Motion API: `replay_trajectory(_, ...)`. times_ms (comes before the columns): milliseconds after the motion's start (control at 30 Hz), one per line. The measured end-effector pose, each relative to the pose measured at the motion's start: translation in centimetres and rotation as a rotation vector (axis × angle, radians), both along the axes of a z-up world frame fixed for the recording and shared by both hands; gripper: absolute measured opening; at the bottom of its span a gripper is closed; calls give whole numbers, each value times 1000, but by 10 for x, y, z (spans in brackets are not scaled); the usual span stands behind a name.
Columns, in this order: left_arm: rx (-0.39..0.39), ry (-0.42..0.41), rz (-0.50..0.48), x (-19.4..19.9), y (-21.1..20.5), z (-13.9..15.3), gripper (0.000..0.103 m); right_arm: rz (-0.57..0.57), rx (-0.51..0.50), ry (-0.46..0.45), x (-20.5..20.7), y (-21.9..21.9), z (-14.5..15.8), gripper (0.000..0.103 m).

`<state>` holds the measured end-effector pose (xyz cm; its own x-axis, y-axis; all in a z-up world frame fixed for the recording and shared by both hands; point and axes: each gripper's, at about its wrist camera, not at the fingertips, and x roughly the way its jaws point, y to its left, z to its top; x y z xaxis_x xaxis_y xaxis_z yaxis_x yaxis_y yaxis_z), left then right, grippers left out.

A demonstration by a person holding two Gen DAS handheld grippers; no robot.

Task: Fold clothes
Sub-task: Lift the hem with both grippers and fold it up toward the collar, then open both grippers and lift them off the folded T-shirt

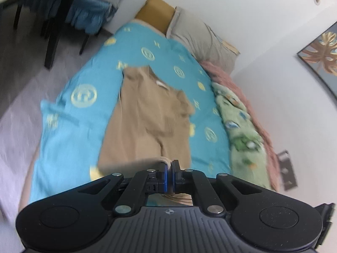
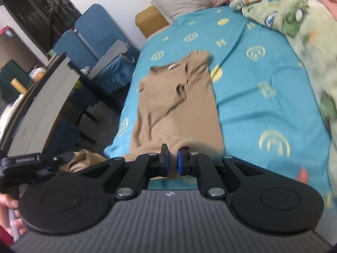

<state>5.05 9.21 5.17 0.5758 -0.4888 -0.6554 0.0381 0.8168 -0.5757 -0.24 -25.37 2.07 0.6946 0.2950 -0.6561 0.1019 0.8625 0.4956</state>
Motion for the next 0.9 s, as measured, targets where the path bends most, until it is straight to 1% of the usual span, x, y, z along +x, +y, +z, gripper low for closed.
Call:
replay_trajectory(100, 52, -6, 27, 46, -10, -11, 4, -22, -16, 13, 48, -5, -13, 11)
replay_trajectory(200, 98, -10, 46, 88, -16, -31, 4, -31, -30, 30, 92, -7, -31, 11)
replay_trajectory(300, 141, -22, 56, 124, -22, -57, 4, -22, -52, 43, 132, -4, -54, 11)
replay_trajectory(433, 207, -46, 48, 161, -33, -97, 5, 1, -119, 54, 172, 1, -90, 11)
replay_trajectory(500, 244, -37, 44, 174, -40, -119, 5, 12, -153, 60, 192, 3, -108, 11)
replay_trajectory(567, 287, -21, 33, 184, -46, -141, 5, 22, -181, 59, 203, 5, -124, 11)
replay_trajectory(633, 312, -2, 12, 190, -49, -161, 5, 29, -209, 96, 211, 7, -138, 12)
replay_trajectory(667, 320, 2, 6, 190, -50, -165, 5, 37, -218, 114, 215, 8, -144, 12)
replay_trajectory(767, 344, -6, -8, 186, -54, -168, 7, 47, -235, 113, 216, 10, -146, 13)
replay_trajectory(800, 352, -9, -13, 185, -55, -169, 9, 44, -235, 116, 216, 10, -145, 13)
replay_trajectory(867, 365, -18, -20, 180, -57, -166, 20, 33, -230, 118, 213, 10, -140, 13)
replay_trajectory(900, 367, -26, -23, 175, -57, -158, 34, 30, -228, 114, 212, 10, -136, 14)
